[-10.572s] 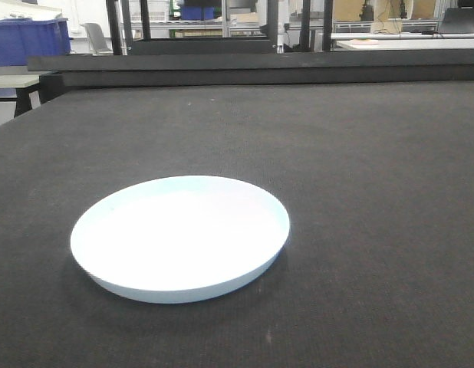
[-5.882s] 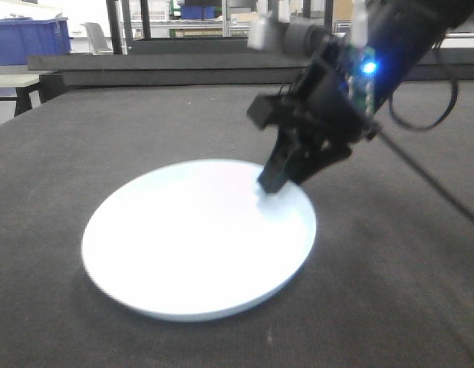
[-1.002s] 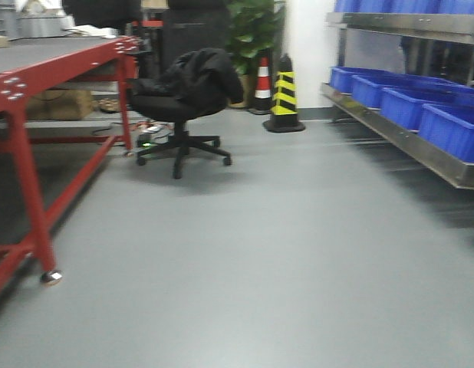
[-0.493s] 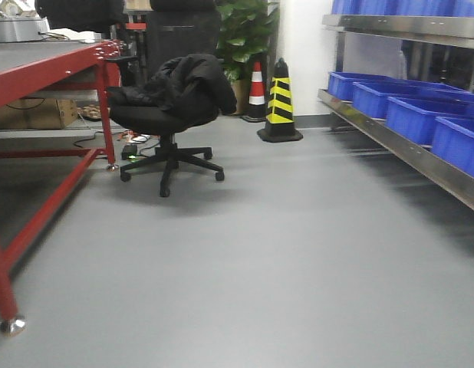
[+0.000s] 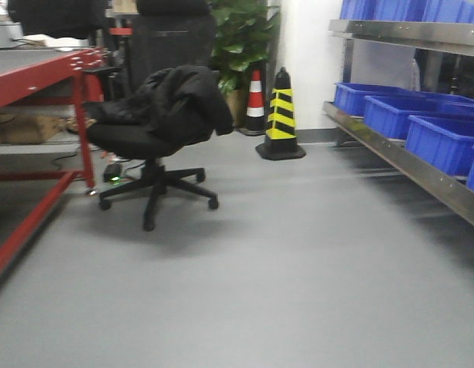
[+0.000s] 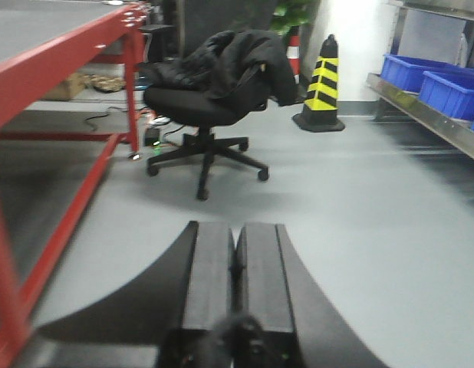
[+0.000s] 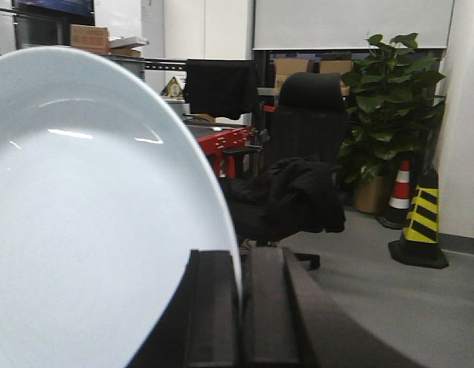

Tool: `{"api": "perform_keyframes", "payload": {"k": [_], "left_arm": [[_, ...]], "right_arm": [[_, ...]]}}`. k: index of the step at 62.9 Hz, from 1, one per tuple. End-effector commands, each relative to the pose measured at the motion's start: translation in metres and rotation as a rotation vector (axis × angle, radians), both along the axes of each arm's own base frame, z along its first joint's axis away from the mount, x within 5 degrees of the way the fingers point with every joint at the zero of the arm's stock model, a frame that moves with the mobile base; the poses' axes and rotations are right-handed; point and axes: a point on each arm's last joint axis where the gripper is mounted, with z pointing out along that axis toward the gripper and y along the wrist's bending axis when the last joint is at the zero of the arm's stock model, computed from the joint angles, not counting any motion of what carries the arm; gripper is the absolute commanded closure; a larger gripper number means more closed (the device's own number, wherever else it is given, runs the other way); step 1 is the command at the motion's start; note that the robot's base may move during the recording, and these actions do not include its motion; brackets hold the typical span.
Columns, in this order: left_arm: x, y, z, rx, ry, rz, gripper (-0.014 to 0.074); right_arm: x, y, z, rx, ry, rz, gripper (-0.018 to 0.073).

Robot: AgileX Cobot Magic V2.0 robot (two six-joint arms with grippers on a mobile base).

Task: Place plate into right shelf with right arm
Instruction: 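Drive the base to the shelf of blue bins holding the plate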

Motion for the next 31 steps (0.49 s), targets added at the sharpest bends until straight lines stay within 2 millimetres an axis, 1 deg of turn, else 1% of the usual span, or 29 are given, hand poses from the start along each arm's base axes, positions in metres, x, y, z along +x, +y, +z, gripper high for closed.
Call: {"api": "perform_keyframes", "payload": {"k": [1,31], "left_arm": [[-0.0001,-0.0002,0.0056,-0.015,-0.085,-0.006,0.0643],[-0.0001,-0.0002,0.0056,-0.015,-0.085,-0.006,0.0643]], "right_arm": [[-0.0003,-0.0048,0.0145,0.051,-0.066,-0.047,0.0504],[-0.0003,-0.0048,0.0145,0.051,-0.065,-0.047,0.0504]]}}
